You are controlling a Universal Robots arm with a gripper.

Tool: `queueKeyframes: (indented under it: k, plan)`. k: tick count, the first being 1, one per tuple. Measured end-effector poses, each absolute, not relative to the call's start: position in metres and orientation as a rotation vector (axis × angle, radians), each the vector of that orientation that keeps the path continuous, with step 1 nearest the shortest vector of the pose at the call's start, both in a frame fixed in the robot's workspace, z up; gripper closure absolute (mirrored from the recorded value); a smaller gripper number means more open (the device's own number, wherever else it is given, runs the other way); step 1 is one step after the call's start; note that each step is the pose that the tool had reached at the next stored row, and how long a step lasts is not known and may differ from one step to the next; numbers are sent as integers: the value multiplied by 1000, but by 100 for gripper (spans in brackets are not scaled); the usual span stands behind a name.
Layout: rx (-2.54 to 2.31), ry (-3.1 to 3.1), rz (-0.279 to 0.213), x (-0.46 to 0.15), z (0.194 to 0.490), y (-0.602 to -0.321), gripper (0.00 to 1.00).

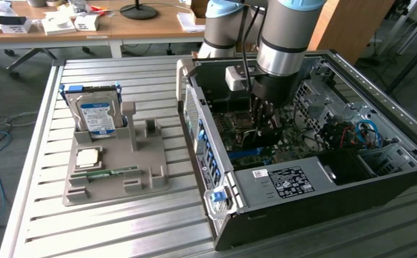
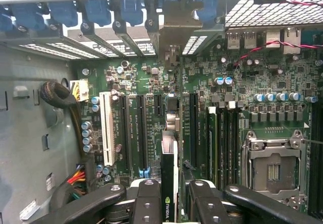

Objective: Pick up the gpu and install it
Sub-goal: 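Insert the gpu into the slot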

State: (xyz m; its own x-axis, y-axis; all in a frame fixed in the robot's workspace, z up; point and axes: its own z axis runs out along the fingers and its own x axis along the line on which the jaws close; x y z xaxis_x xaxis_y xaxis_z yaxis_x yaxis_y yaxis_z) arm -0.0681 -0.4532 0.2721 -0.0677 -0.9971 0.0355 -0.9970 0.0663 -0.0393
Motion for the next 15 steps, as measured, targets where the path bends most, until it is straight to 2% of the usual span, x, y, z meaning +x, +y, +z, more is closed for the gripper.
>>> queueKeyframes:
  k: [15]
  plan:
    - [-2144, 2293, -83, -71, 271, -453, 74]
